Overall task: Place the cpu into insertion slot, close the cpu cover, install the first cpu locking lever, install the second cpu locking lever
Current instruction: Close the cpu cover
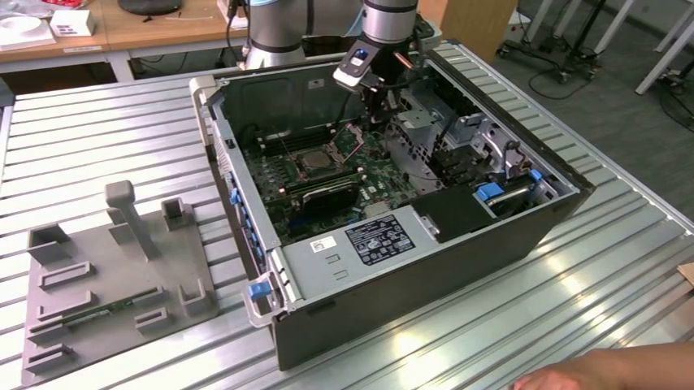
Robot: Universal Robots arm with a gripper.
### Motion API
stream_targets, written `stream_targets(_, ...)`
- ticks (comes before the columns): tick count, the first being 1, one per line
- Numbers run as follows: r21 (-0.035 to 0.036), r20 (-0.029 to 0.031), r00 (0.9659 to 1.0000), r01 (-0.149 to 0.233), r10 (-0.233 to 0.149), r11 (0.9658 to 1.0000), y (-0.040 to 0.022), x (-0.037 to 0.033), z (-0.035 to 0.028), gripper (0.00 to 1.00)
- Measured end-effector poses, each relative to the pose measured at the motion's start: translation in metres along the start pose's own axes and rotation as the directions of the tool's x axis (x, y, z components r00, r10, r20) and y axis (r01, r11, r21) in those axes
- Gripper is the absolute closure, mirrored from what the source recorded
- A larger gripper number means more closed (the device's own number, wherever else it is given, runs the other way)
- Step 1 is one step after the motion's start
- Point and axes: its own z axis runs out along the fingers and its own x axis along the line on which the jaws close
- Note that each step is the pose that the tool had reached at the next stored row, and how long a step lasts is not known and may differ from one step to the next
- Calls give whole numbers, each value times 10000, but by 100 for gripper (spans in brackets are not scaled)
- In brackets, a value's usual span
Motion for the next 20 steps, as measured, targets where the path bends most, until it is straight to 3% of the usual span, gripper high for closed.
stream_targets(8,0,-1,10000,0,0,10000,-13,-3,51,90)
stream_targets(15,4,-38,10000,-2,2,10000,-95,-10,54,90)
stream_targets(20,6,-64,10000,-4,4,10000,-191,-20,51,90)
